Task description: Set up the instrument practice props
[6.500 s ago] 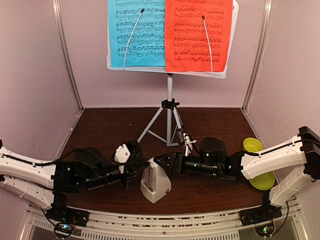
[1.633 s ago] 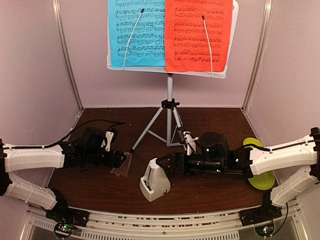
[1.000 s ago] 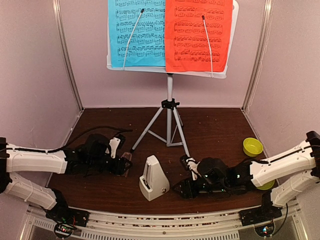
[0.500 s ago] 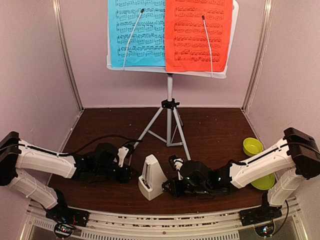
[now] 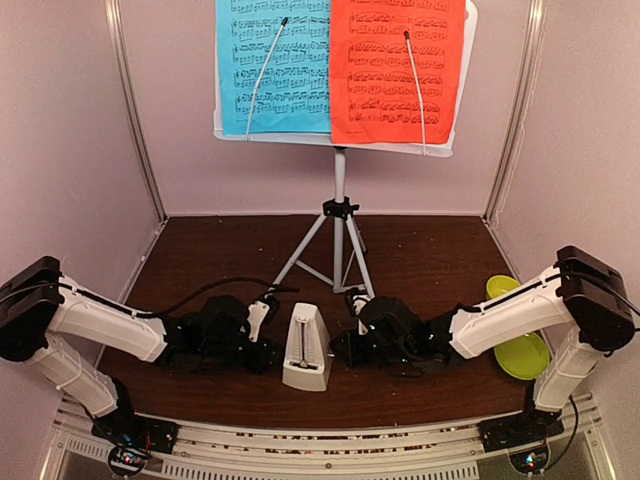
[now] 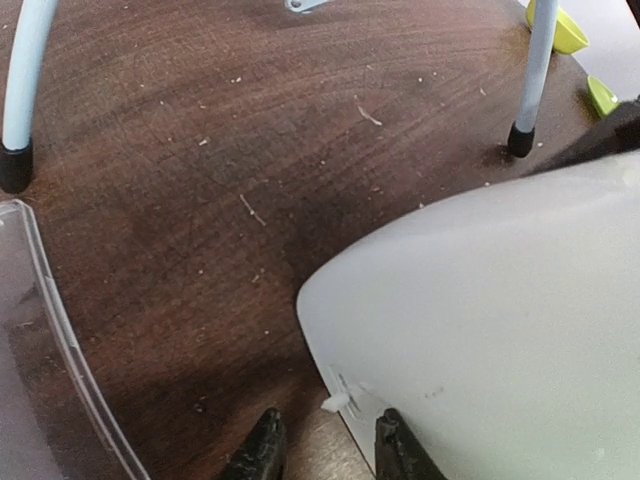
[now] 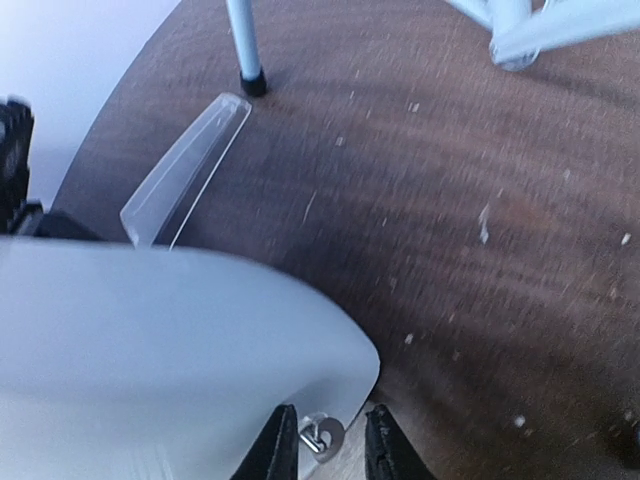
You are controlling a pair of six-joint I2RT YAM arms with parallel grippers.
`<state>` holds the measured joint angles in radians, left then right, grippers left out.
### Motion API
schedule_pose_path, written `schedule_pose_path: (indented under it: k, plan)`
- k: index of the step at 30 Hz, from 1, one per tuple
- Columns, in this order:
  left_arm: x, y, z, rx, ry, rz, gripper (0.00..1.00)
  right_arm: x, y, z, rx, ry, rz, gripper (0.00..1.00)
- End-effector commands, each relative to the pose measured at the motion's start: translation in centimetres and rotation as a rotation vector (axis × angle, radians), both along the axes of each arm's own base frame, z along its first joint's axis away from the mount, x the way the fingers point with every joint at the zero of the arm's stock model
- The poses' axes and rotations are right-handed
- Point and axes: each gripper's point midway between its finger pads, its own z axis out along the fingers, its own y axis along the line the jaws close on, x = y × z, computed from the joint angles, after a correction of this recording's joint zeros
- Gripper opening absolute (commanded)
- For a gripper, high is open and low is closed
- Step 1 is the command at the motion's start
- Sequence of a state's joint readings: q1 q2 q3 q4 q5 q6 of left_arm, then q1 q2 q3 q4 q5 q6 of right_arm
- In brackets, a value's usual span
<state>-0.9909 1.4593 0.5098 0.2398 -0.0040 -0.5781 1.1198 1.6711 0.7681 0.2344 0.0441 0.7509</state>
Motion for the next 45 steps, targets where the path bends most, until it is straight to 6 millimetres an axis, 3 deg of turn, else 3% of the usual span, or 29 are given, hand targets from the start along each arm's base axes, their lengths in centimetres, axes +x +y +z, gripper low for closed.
schedule_pose_path:
  k: [1,4,9,15,19,25,34,45]
  plan:
    - [0.2,-3.1,2.7,-0.157,-0.020,-0.005,0.33,1.8,1.4,2.3,0.048,-0.055,0.014,0.25]
    - [0.2,-3.4,2.9,-0.175,-0.021,0.016,0.34,2.4,1.2,2.7,0.044,-0.062,0.014,0.25]
    - [1.1,-2.1,3.1,-0.144,-0.051,0.088,0.36,1.7,-0.2,4.0,0.056,-0.081,0.019,0.32]
    - [1.3,-1.8,3.9,-0.102,-0.084,0.071,0.40,-0.1,-2.5,4.7,0.066,-0.126,0.073,0.61]
    - [1.5,-1.9,3.9,-0.098,-0.067,0.044,0.43,-0.8,-2.9,5.2,0.006,-0.165,0.122,0.73]
    - [1.6,-2.7,5.1,-0.104,-0.083,-0.007,0.47,-1.3,-3.1,8.0,-0.106,-0.243,0.147,0.92]
    - [1.6,-3.3,5.5,-0.097,-0.085,-0.045,0.49,-1.6,-3.5,9.1,-0.192,-0.277,0.148,0.99]
    - [2.0,-3.8,6.0,-0.095,-0.096,-0.052,0.49,-2.4,-0.9,10.3,-0.037,-0.266,0.199,1.00]
